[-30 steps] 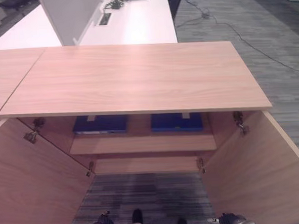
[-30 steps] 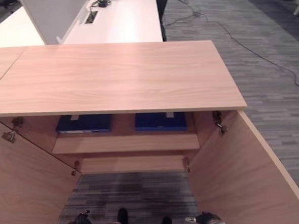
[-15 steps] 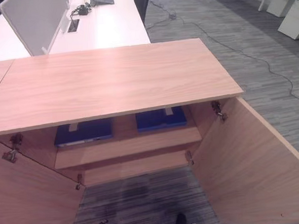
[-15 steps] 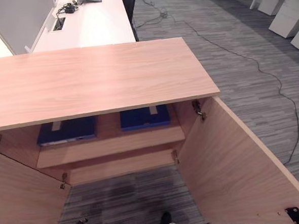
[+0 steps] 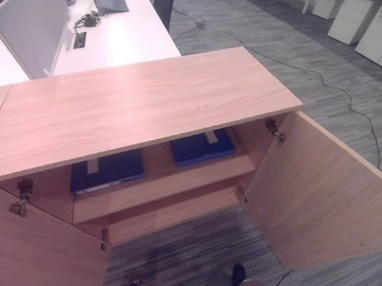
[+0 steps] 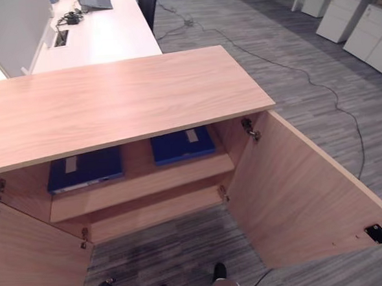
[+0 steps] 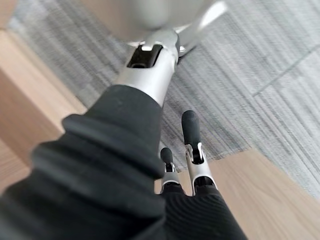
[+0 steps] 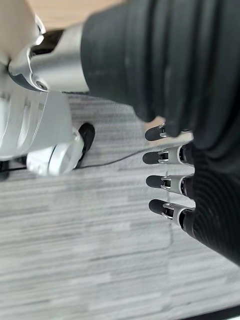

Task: Put the empty folder in the office cabinet

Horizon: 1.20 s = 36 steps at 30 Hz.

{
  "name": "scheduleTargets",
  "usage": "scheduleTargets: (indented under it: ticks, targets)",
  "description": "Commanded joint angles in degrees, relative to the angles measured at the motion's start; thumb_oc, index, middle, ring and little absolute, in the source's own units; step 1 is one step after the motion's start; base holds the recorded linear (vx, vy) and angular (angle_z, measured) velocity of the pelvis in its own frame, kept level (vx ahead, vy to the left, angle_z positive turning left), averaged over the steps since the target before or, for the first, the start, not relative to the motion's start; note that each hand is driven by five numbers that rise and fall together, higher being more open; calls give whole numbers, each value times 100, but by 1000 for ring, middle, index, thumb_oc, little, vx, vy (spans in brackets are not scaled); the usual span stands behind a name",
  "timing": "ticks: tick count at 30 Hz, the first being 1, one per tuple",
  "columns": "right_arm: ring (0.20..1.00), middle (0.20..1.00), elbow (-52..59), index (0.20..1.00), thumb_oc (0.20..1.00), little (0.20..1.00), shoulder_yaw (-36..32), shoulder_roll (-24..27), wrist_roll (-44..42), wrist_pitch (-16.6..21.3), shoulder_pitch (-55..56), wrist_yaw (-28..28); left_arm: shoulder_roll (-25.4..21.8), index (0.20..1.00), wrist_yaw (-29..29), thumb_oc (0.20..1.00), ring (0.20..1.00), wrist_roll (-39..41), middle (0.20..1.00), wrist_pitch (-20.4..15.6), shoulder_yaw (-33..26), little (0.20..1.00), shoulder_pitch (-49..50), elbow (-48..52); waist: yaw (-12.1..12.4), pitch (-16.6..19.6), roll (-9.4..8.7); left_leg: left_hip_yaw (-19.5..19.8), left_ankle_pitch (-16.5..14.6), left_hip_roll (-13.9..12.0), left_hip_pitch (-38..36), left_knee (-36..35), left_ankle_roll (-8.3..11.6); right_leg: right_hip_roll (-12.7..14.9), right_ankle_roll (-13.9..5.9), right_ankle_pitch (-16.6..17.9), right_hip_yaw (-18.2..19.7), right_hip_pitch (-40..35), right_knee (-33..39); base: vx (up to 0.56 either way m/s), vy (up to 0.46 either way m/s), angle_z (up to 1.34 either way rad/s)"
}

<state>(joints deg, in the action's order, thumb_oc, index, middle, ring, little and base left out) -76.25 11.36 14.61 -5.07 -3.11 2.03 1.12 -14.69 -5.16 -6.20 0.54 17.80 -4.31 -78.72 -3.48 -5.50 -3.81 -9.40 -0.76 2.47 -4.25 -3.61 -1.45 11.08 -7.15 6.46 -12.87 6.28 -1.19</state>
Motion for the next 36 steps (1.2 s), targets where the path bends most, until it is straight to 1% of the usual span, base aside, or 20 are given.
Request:
scheduleTargets:
  ticks: [1,2,3,4,5,7,9,11,12,13,15,16,18,23,29,32,33,34,35,36]
  targets:
    - [1000,1000,88,1000,1000,1000,-20,3,-506,29,-150,-20,-117,1000,61,1000,1000,-265,1000,11,-361,1000,-198,-321,-129,-290,-13,-2,-509,262,-141,71,-179,147,-355,437,-465,755,-219,-208,60,-39]
    - [1000,1000,132,1000,1000,1000,-102,27,-663,74,-160,-25,-164,1000,77,1000,1000,-292,1000,31,-412,1000,-203,-394,-122,-317,13,-85,-481,213,-140,57,-177,250,-350,326,-592,692,-335,-125,44,-68]
    - [1000,1000,162,1000,1000,1000,-189,58,-783,124,-136,9,-245,1000,99,1000,1000,-347,1000,84,-467,1000,-232,-525,-121,-307,103,-133,-551,85,-211,26,-160,354,-367,77,-589,588,-646,-125,35,-85]
    - [1000,1000,183,1000,1000,1000,-365,72,-968,196,-76,-27,-379,1000,92,1000,1000,-437,1000,131,-552,1000,-220,-681,-134,-258,131,-238,-537,-17,-213,20,-160,570,-240,-124,-452,498,-1121,-100,4,-78]
    - [1000,1000,143,1000,1000,1000,-477,88,-1020,212,-31,-6,-421,1000,61,1000,1000,-458,1000,135,-618,1000,-177,-709,-124,-219,124,-275,-520,-61,-186,18,-164,697,-242,-185,-368,418,-1256,-123,-31,-62]
    - [1000,1000,108,1000,1000,1000,-661,178,-1107,232,20,40,-494,1000,46,1000,1000,-444,1000,125,-694,1000,-86,-737,-77,-112,102,-371,-512,-115,-126,40,-158,892,-260,-191,-251,254,-1329,-42,-61,-49]
    - [1000,1000,76,1000,1000,1000,-738,212,-1128,227,45,60,-537,1000,41,1000,1000,-423,1000,113,-711,1000,-65,-738,-53,-35,71,-418,-496,-129,-98,28,-148,964,-293,-146,-221,144,-1281,1,-77,-31]
    - [1000,1000,-10,1000,1000,1000,-821,250,-1117,190,122,70,-624,1000,39,1000,1000,-407,1000,84,-723,1000,-42,-742,13,148,-77,-539,-482,-102,-39,-7,-117,983,-383,-64,-226,-168,-974,-17,-145,-25]
    - [1000,1000,-41,1000,1000,1000,-828,255,-1072,165,120,100,-649,1000,40,1000,1000,-397,1000,84,-769,1000,-22,-747,39,231,-207,-661,-379,-70,39,-24,-123,906,-367,32,-287,-244,-649,-30,-174,-29]
    - [1000,1000,-65,1000,1000,1000,-835,229,-1045,148,147,106,-687,1000,55,1000,1000,-418,1000,87,-790,1000,-8,-758,65,311,-300,-712,-372,-71,35,-48,-104,795,-426,-21,-273,-277,-458,-13,-194,-57]
    - [1000,1000,-167,1000,1000,1000,-821,233,-978,123,189,135,-688,1000,48,1000,1000,-427,1000,94,-870,1000,51,-799,40,429,-381,-820,-391,-122,-40,-75,-67,564,-500,-5,-175,-306,-141,68,-211,-79]
    - [1000,1000,-204,1000,1000,1000,-830,238,-976,115,199,150,-671,1000,48,1000,1000,-434,1000,99,-886,1000,75,-812,11,459,-394,-861,-393,-173,-84,-88,-39,428,-491,8,-112,-317,-24,64,-182,-63]
    - [1000,1000,-273,1000,1000,1000,-869,260,-1018,129,222,193,-621,1000,43,1000,1000,-442,1000,85,-848,1000,100,-808,-59,513,-389,-907,-386,-250,-134,-99,-5,270,-461,26,-58,-372,166,47,-137,-43]
    - [1000,1000,-380,1000,1000,1000,-1009,481,-989,166,286,343,-533,1000,31,1000,1000,-388,1000,39,-767,1000,33,-699,-272,668,-366,-1052,-366,-445,-228,-139,95,-25,-391,-41,77,-477,438,44,-103,-23]
    - [1000,1000,-208,1000,1000,1000,-1311,1263,-924,262,144,467,-423,1000,62,1000,1000,-466,1000,-24,-587,1000,-39,-679,-431,785,-337,-1153,-347,-580,-329,-139,179,-205,-315,-132,173,-543,471,34,-56,-17]
    - [1000,1000,92,1000,1000,1000,-1450,1706,-946,327,-10,475,-414,1000,105,1000,1000,-542,1000,-28,-550,1000,-25,-745,-472,829,-337,-1193,-339,-631,-361,-139,213,-265,-291,-159,208,-568,491,22,-45,-6]
    - [1000,1000,322,1000,1000,1000,-1529,2187,-955,347,-217,408,-408,1000,102,1000,1000,-541,1000,-54,-514,1000,-13,-705,-461,849,-331,-1205,-334,-656,-370,-136,231,-294,-274,-167,205,-588,518,13,-31,-14]
    - [1000,1000,322,1000,1000,1000,-1530,2190,-955,346,-217,407,-405,1000,102,1000,1000,-540,1000,-54,-514,1000,-15,-706,-460,846,-328,-1206,-334,-657,-372,-137,232,-295,-274,-167,205,-590,518,16,-26,-20]
    - [1000,1000,501,1000,1000,1000,-1551,2421,-971,355,-356,394,-331,1000,111,1000,1000,-496,1000,-35,-477,1000,-107,-681,-468,861,-317,-1217,-335,-673,-379,-136,243,-307,-267,-173,205,-596,534,4,-10,-20]
    - [1000,1000,960,1000,1000,1000,-1602,2911,-988,377,-502,415,-306,1000,124,1000,1000,-435,1000,-26,-450,1000,-149,-627,-470,862,-310,-1220,-327,-687,-375,-130,262,-321,-263,-179,209,-591,539,-1,8,-15]
